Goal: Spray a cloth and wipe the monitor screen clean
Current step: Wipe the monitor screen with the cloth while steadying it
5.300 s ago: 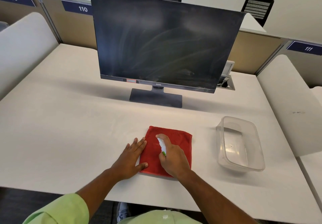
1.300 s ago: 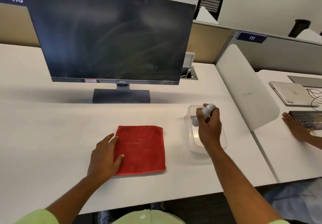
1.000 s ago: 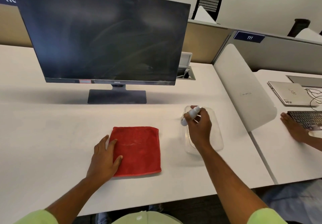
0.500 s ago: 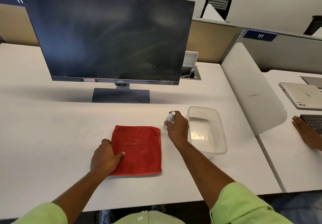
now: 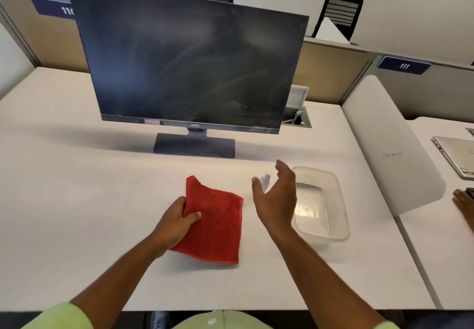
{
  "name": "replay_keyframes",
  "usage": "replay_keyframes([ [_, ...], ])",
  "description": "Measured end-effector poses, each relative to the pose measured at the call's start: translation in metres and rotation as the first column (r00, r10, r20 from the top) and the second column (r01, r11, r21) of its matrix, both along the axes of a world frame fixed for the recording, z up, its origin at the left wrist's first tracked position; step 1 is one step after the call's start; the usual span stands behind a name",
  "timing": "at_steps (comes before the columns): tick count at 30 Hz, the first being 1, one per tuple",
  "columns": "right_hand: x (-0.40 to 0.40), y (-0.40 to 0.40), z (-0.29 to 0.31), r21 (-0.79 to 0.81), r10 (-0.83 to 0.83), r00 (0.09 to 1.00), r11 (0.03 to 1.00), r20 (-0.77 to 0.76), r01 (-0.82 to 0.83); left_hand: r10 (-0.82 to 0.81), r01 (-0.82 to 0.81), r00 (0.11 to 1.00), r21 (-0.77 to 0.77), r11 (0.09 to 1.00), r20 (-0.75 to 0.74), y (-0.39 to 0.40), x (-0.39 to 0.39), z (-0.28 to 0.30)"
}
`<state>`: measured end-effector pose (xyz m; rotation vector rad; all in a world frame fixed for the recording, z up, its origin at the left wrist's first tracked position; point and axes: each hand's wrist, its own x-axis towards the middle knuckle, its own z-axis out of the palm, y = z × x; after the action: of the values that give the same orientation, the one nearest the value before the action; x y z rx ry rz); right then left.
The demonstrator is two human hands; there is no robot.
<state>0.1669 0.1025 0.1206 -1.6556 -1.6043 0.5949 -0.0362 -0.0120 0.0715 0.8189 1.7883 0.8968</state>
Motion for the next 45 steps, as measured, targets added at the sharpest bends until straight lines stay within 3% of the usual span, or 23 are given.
replay_keyframes([
  [2, -0.006, -0.006, 0.008, 0.058, 0.128, 0.988, 0.991, -0.086, -0.123, -0.045, 0.045, 0.996, 0.010, 0.999, 0.074, 0.004, -0.005, 0.016],
  [4, -0.012, -0.006, 0.014, -0.054, 0.352, 0.926, 0.931, -0.138, -0.362, -0.128, 0.127, 0.985, 0.012, 0.992, 0.115, 0.009, -0.012, 0.033],
  [6, -0.018, 0.000, 0.014, -0.217, 0.539, 0.832, 0.803, -0.135, -0.555, -0.232, 0.231, 0.962, 0.027, 0.973, 0.146, 0.013, -0.023, 0.051],
  [8, -0.024, 0.008, 0.013, -0.379, 0.620, 0.740, 0.639, -0.262, -0.670, -0.334, 0.327, 0.920, 0.067, 0.943, 0.207, 0.014, -0.036, 0.070],
  [10, -0.027, 0.016, 0.010, -0.493, 0.593, 0.627, 0.398, -0.504, -0.773, -0.416, 0.407, 0.876, 0.088, 0.909, 0.244, 0.016, -0.049, 0.088],
  [12, -0.029, 0.021, 0.008, -0.514, 0.538, 0.509, 0.156, -0.672, -0.844, -0.475, 0.470, 0.851, 0.077, 0.879, 0.223, 0.018, -0.058, 0.100],
  [14, -0.034, 0.019, 0.004, -0.520, 0.505, 0.465, 0.036, -0.728, -0.853, -0.503, 0.502, 0.838, 0.062, 0.863, 0.212, 0.018, -0.068, 0.104],
  [17, -0.042, 0.014, -0.004, -0.527, 0.455, 0.515, 0.113, -0.726, -0.842, -0.470, 0.480, 0.845, 0.023, 0.877, 0.255, 0.012, -0.093, 0.095],
  [20, -0.045, 0.008, -0.005, -0.518, 0.388, 0.569, 0.237, -0.725, -0.822, -0.316, 0.354, 0.882, -0.048, 0.934, 0.348, -0.001, -0.121, 0.076],
  [22, -0.047, 0.005, -0.004, -0.504, 0.347, 0.585, 0.301, -0.733, -0.810, -0.231, 0.277, 0.858, -0.035, 0.960, 0.459, -0.011, -0.132, 0.062],
  [25, -0.055, -0.001, 0.000, -0.488, 0.306, 0.610, 0.391, -0.730, -0.780, -0.066, 0.037, 0.760, 0.058, 0.998, 0.647, -0.020, -0.132, 0.046],
  [27, -0.062, -0.005, 0.002, -0.468, 0.255, 0.614, 0.455, -0.747, -0.758, 0.068, -0.175, 0.619, 0.053, 0.983, 0.783, -0.021, -0.122, 0.037],
  [29, -0.068, -0.008, 0.002, -0.444, 0.181, 0.592, 0.502, -0.785, -0.742, 0.104, -0.240, 0.504, 0.023, 0.970, 0.858, -0.024, -0.108, 0.028],
  [33, -0.076, -0.012, 0.007, -0.446, 0.116, 0.593, 0.548, -0.797, -0.707, -0.058, -0.027, 0.689, 0.106, 0.994, 0.722, -0.024, -0.090, 0.022],
  [38, -0.068, -0.012, 0.009, -0.451, 0.099, 0.609, 0.582, -0.787, -0.677, 0.124, -0.273, 0.716, 0.112, 0.955, 0.687, -0.015, -0.112, 0.027],
  [42, -0.077, -0.024, 0.007, -0.460, 0.129, 0.755, 0.723, -0.643, -0.515, 0.141, -0.227, 0.851, 0.113, 0.967, 0.505, -0.011, -0.133, 0.039],
  [45, -0.088, -0.033, 0.009, -0.373, 0.189, 0.834, 0.828, -0.518, -0.419, 0.100, -0.168, 0.935, 0.177, 0.970, 0.340, -0.009, -0.139, 0.049],
])
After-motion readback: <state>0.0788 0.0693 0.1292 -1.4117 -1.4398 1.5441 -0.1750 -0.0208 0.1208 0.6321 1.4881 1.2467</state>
